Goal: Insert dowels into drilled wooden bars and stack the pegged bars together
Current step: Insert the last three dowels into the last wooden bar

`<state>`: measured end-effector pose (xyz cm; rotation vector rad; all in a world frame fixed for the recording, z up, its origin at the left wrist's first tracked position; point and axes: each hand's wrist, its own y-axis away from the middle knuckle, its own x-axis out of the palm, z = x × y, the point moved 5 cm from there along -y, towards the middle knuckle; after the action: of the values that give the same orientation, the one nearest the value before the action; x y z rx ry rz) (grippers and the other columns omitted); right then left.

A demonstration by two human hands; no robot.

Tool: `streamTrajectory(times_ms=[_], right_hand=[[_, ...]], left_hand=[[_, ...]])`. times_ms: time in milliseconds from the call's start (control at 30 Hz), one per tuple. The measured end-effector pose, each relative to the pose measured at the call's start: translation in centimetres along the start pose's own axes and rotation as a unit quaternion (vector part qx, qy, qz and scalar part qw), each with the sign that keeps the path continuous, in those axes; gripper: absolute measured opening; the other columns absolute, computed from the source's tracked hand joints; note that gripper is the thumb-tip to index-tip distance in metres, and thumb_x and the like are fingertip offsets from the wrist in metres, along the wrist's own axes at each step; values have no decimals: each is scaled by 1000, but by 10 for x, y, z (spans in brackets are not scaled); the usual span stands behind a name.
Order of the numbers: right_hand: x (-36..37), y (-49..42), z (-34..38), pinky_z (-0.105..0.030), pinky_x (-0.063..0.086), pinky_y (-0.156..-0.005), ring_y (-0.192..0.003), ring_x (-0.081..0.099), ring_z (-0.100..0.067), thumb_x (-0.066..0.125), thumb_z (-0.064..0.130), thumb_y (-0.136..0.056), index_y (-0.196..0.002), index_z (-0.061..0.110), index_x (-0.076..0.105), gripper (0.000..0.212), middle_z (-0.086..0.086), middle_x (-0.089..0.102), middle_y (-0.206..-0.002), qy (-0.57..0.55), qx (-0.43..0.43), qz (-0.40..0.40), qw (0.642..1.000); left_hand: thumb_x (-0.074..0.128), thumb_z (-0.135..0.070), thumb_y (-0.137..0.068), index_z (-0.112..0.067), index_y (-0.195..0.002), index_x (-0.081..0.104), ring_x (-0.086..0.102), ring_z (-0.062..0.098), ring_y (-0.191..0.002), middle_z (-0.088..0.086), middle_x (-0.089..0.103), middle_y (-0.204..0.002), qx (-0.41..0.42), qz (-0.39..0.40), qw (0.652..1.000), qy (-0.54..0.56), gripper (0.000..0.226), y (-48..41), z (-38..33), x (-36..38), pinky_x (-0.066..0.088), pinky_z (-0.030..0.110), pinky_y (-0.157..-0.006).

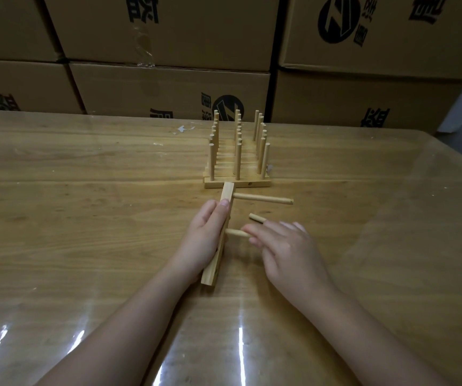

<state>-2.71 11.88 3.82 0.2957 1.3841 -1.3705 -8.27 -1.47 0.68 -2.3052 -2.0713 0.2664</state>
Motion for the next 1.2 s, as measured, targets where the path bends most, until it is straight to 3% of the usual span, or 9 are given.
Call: streamTrajectory(times_ms=[267,400,600,700,833,900,1000,1100,1200], right_hand=[[1,2,-5,-35,51,-73,-87,64,-17,52,17,-91,-109,20,69,25,5,71,-96,-73,62,53,994],[6,4,-13,-29,48,-83,-96,60,-7,53,23,-93,-115,27,66,26,11,69,-103,-129,139,83,978],[13,7,-19,-18,44,-77,-87,58,3,52,27,-93,-110,30,67,23,25,62,-81,-203,243,137,939],[18,9,-21,-12,35,-62,-61,51,13,51,23,-94,-97,27,71,21,28,56,-55,-294,290,166,895],[20,11,-23,-15,32,-53,-43,36,1,50,19,-95,-83,22,73,26,15,41,-43,-386,359,199,826],[19,10,-20,-22,40,-62,-55,47,-4,50,22,-95,-88,25,73,24,11,53,-55,-349,339,190,853],[14,4,-13,-31,42,-84,-91,59,-15,43,27,-96,-110,28,64,25,6,69,-93,-58,162,165,971],[8,1,-1,-32,35,-73,-83,60,-21,39,22,-95,-97,20,64,25,3,67,-86,106,18,130,986],[7,-2,7,-29,42,-61,-68,61,-19,34,27,-90,-83,18,67,35,2,63,-74,165,-14,63,984]], left_hand=[[43,-36,-96,-8,-85,56,45,9,-70,-1,47,-74,2,11,1000,-27,32,0,1,4,38,28,-70],[43,-36,-97,3,-92,55,46,11,-71,4,47,-76,13,15,998,-51,41,3,1,5,39,29,-69],[43,-34,-98,3,-87,52,42,9,-67,3,43,-73,25,15,997,-75,40,3,-2,7,36,25,-64],[43,-33,-98,5,-87,51,41,9,-66,2,42,-72,29,14,995,-91,40,4,-2,8,35,24,-63],[43,-34,-98,0,-85,53,41,6,-64,0,43,-72,36,27,993,-108,37,3,-2,10,36,21,-62],[42,-35,-98,0,-87,54,44,7,-67,1,46,-74,33,21,993,-108,39,2,-1,9,37,21,-63],[41,-36,-98,-4,-86,54,47,10,-73,1,50,-76,24,-15,994,-106,37,3,2,5,38,24,-66],[39,-37,-99,-8,-87,56,49,11,-75,0,53,-78,11,-29,992,-124,36,2,6,7,39,22,-67],[38,-37,-100,-7,-91,59,52,11,-77,2,57,-83,-8,-38,993,-109,38,0,8,3,39,16,-67]])
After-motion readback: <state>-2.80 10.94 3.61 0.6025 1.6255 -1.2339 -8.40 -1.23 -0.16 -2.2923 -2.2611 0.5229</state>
